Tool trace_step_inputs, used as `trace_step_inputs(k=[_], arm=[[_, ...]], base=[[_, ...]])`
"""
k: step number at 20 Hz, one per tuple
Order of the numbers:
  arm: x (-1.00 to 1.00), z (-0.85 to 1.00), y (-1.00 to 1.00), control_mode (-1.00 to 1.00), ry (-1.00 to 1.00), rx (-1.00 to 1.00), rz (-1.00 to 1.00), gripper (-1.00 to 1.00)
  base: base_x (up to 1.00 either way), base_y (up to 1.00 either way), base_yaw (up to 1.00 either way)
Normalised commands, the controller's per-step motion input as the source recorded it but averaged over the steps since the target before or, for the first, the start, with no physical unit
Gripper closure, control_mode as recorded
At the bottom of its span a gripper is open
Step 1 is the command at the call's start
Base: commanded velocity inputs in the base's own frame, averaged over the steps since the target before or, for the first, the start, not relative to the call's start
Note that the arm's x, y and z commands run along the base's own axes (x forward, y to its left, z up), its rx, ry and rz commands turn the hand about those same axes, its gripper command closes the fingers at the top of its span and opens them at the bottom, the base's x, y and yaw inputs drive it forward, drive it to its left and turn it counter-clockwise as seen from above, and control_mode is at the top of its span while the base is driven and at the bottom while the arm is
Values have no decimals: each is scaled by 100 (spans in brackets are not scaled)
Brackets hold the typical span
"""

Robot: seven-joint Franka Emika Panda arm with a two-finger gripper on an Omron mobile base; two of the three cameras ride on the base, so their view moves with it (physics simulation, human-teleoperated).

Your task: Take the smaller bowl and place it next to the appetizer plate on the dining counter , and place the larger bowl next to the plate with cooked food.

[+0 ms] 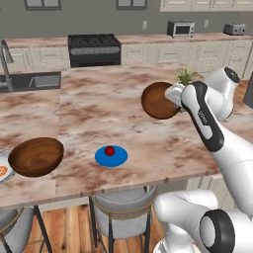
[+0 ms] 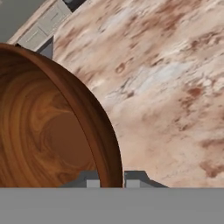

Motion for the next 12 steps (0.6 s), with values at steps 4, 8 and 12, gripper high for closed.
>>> trace_step_inputs(k=[4, 8, 12], arm=[[-25, 0, -3, -100, 8, 14, 0, 100], [-29, 0, 0, -100, 2, 14, 0, 100], [-32, 0, 0, -100, 1, 20, 0, 100]], base=[[0, 0, 0], [0, 0, 0], [0, 0, 0]])
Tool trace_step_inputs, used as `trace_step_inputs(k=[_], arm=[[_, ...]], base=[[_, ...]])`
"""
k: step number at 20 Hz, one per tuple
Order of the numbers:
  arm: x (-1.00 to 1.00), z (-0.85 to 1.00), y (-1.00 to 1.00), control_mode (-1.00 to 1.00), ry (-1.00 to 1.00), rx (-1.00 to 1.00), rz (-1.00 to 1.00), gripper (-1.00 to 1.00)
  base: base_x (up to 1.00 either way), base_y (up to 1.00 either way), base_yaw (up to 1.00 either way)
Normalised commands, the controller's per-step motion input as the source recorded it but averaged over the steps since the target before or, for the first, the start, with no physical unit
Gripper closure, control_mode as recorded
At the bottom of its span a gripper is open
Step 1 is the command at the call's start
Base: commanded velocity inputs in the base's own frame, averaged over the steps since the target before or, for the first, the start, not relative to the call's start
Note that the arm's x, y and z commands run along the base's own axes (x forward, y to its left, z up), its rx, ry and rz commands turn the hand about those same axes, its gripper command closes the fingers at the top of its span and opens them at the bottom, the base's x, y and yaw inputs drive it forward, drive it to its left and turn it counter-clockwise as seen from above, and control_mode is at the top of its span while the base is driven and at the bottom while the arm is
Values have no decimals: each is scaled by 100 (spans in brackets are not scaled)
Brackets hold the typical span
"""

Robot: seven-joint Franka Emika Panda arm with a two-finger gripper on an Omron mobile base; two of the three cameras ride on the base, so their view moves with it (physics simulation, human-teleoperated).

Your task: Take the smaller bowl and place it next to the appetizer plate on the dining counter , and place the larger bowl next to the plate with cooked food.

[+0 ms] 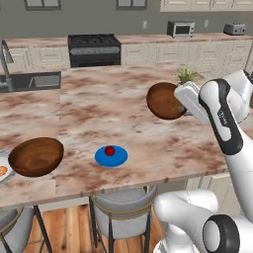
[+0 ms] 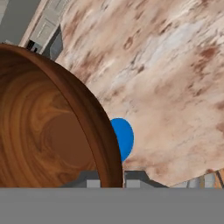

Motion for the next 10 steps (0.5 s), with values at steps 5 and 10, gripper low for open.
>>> trace_step_inputs(k=[5, 10], arm=[[-36, -2, 0, -100, 11, 18, 0, 100], [-48, 0, 0, -100, 26, 8, 0, 100]], base=[[0, 0, 0], [0, 0, 0]])
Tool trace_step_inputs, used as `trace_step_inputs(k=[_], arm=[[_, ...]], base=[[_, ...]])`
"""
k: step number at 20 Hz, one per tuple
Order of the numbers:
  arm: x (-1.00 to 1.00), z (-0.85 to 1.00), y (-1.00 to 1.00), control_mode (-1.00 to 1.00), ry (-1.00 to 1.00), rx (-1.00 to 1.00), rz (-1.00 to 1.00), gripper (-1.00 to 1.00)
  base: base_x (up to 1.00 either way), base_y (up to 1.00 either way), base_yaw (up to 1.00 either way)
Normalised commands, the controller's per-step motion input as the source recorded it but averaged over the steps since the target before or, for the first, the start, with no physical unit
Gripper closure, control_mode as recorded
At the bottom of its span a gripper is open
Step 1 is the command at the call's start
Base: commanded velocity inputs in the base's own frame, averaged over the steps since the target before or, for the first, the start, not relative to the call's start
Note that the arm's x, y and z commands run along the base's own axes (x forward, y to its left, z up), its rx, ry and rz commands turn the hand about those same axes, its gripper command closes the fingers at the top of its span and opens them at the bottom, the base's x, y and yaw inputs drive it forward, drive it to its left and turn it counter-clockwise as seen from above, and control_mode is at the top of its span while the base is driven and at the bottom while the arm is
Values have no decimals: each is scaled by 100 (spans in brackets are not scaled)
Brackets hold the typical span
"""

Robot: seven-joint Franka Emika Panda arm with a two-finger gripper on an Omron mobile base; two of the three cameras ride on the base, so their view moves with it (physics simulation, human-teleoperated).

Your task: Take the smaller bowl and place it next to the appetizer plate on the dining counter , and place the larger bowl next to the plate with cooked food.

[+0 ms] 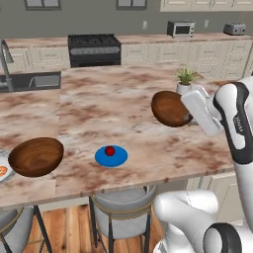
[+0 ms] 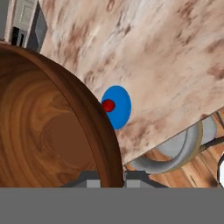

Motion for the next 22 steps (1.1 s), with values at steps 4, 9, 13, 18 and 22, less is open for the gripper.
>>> trace_step_inputs(k=[4, 9, 13, 18, 22], arm=[[-44, 0, 0, -100, 31, 1, 0, 100], [-4, -9, 0, -100, 12, -3, 0, 100], [1, -21, 0, -100, 4, -12, -6, 100], [9, -31, 0, -100, 3, -20, -4, 100], [14, -34, 4, -100, 14, -11, 0, 100]], base=[[0, 0, 0], [0, 0, 0], [0, 0, 0], [0, 0, 0], [0, 0, 0]])
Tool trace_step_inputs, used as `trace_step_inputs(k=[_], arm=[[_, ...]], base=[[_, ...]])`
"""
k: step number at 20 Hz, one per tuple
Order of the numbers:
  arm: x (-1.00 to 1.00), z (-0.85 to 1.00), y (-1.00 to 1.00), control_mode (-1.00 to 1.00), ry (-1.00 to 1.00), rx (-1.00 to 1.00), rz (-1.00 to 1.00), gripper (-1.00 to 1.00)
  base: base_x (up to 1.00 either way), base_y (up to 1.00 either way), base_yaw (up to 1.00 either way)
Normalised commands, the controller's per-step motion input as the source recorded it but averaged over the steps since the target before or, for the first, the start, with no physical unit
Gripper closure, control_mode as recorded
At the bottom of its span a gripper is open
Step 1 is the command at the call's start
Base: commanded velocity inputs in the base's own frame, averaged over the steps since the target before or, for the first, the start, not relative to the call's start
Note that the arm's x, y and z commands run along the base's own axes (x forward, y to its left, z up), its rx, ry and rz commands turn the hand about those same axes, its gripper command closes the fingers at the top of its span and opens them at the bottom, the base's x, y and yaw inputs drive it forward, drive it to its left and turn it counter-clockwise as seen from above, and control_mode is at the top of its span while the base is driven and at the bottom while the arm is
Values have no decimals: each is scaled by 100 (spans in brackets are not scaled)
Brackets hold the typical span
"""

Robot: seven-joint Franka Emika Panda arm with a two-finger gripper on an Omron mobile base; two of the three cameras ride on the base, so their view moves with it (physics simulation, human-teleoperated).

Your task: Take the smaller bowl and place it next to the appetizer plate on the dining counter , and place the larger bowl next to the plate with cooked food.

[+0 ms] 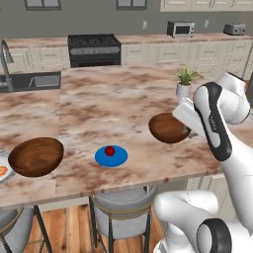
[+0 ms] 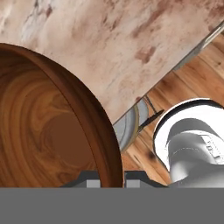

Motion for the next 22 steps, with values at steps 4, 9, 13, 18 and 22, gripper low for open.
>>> trace_step_inputs(k=[4, 9, 13, 18, 22], arm=[[22, -40, 3, -100, 12, -2, 0, 100], [31, -38, 0, -100, 1, 0, 0, 100], [24, -36, 2, -100, 0, 0, 0, 100], [9, -32, 17, -100, 1, 0, 0, 100], [11, -34, 16, -100, 0, 0, 0, 100]], base=[[0, 0, 0], [0, 0, 0], [0, 0, 0], [0, 0, 0], [0, 0, 0]])
